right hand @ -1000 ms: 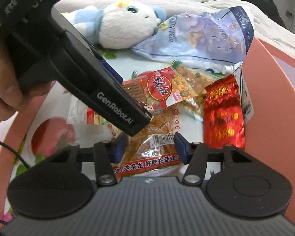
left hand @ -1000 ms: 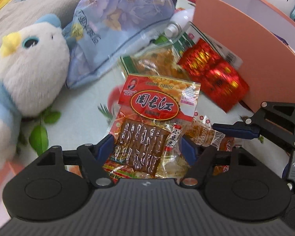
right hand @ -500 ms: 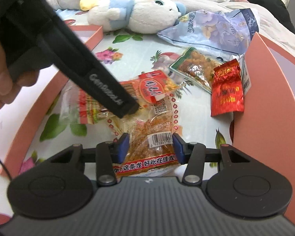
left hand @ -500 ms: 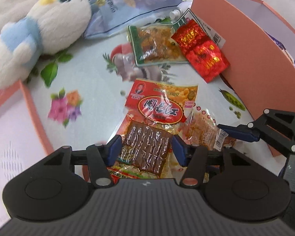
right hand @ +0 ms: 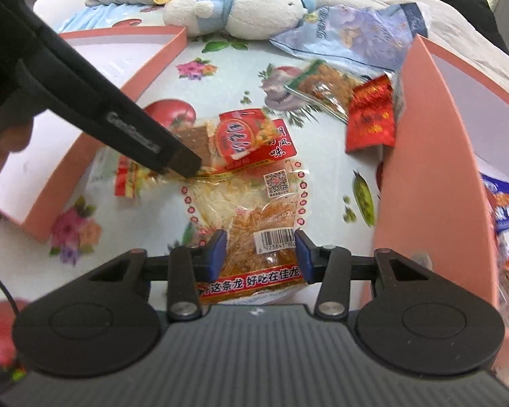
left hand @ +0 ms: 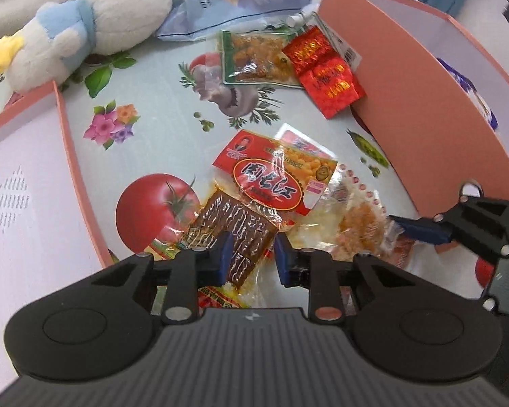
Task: Organize snacks
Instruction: 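Lift both held packets up off the bed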
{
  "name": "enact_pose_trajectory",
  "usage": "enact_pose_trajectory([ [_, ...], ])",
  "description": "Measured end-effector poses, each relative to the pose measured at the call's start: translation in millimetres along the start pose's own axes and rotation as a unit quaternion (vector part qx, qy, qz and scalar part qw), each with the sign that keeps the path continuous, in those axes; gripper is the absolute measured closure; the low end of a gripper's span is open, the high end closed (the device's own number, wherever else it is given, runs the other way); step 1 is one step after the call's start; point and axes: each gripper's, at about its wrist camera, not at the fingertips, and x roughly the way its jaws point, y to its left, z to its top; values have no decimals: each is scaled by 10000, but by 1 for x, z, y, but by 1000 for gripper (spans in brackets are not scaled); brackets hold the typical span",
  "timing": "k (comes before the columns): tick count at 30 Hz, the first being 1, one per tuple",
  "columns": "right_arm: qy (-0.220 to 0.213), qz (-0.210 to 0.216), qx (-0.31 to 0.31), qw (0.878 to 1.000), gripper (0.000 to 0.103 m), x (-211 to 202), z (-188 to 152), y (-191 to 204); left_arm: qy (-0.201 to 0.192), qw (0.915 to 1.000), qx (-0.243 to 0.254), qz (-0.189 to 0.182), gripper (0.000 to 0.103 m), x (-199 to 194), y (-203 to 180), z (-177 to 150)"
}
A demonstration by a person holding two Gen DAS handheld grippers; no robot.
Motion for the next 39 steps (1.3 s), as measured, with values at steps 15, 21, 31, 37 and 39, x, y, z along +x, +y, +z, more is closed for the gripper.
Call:
enact_pose_trajectory([
  [15,61,11,-276,9996,57,-14,-16,5,762,9634,2524,488,7,19,-20,3],
  [21,43,40,-370,9993,57,-13,-18,5,1155,9619,2474,148,0,37,-6,19],
  [31,-11,98,-387,9992,57,-13,-20,4,1074,9794,1707,21,3,40,11,28],
  [37,-37,111,-404,9991,57,-13,-21,4,1001,9824,1578,21,22,28,2,22],
  [39,-36,112,-396,9991,57,-13,-21,4,934,9843,1496,59,31,24,-1,18],
])
